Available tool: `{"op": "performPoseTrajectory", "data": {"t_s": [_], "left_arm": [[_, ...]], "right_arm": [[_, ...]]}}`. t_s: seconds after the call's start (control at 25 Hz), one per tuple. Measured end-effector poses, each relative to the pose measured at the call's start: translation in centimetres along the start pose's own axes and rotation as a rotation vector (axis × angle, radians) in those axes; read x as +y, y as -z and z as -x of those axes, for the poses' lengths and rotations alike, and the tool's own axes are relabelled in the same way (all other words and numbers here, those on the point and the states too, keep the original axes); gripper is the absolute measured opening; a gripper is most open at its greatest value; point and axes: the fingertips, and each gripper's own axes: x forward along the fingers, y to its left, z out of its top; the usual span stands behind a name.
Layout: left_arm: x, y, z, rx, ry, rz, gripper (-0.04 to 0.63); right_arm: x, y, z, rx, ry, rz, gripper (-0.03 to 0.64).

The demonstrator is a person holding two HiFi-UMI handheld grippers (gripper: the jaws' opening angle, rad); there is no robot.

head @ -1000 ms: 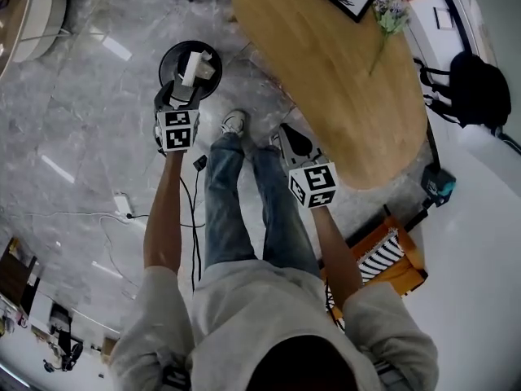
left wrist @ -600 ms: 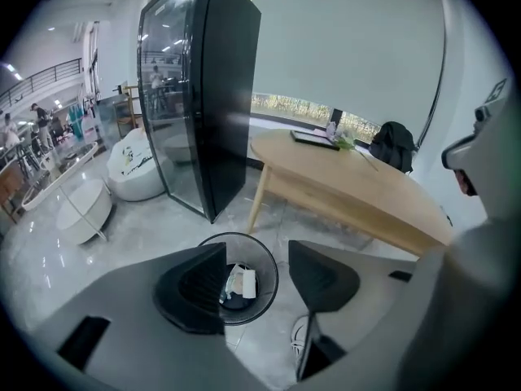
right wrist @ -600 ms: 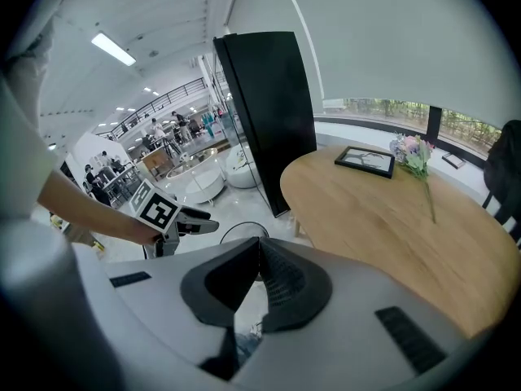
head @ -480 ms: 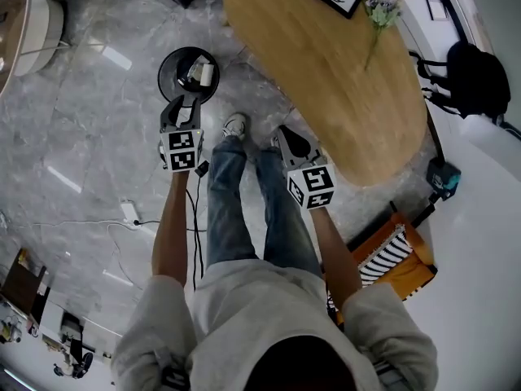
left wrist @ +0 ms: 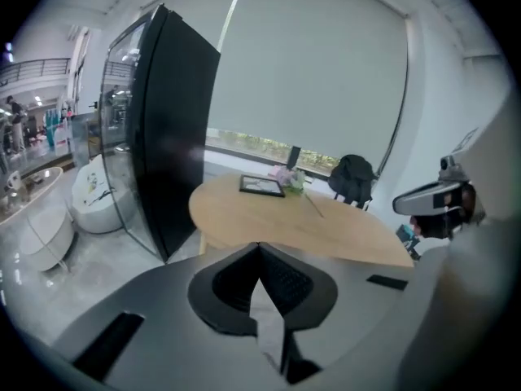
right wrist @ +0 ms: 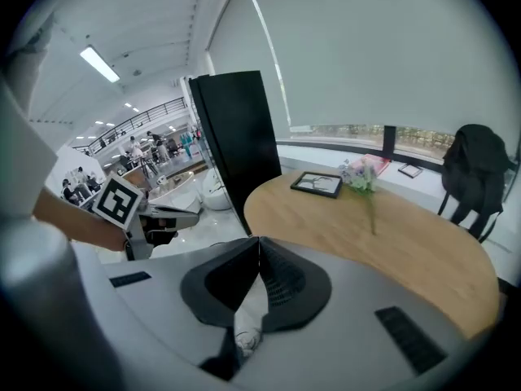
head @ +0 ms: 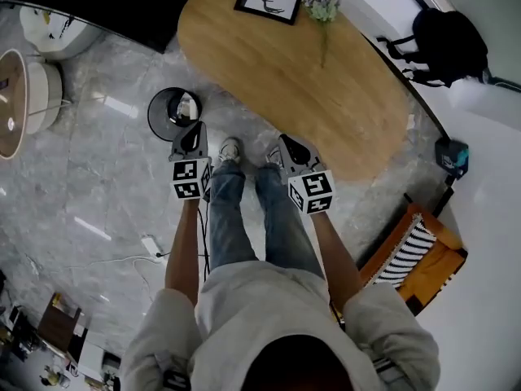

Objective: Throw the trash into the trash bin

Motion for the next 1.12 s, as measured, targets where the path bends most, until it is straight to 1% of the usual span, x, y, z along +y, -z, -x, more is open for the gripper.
{"op": "performPoseTrajectory", "data": {"t_s": [0.08,0.2,0.32,0.44,0.56,0.76,1.0,1.12], "left_arm": [[-3.6,-2.5,-0.5,-0.022,0.069,-0.027,0.018],[-9.0,-6.8,-0.9,-0.067,0.155,-0.098,0.018],[-13.3,-10.5,-0.5,-0.104,0.212,-0.158,0.018],[-16.1,-14.2,0.4,-0.147,0.252,-0.2,0.018],[-17.6,-18.4,1.4,-0.195,0.266,-0.225,0.018],[-19.0,-24.1,4.1,-0.26,0.266,-0.267,0.018],[-19.7,-31.1,7.2,-0.357,0.265,-0.285,0.018],[-19.6,-33.8,9.1,-0.4,0.262,-0.291,0.018]], "right_arm": [[-2.5,-0.4,1.8,-0.021,0.059,0.016,0.029],[-6.6,-1.1,4.8,-0.055,0.154,0.023,0.029],[-10.1,-2.0,8.3,-0.102,0.231,-0.024,0.029],[-12.3,-3.6,11.8,-0.159,0.288,-0.07,0.029],[-13.6,-5.8,14.5,-0.219,0.316,-0.094,0.029],[-14.3,-10.0,18.2,-0.29,0.344,-0.082,0.029],[-14.5,-17.7,22.0,-0.407,0.371,-0.016,0.029],[-13.8,-21.3,23.6,-0.454,0.378,0.033,0.029]]}}
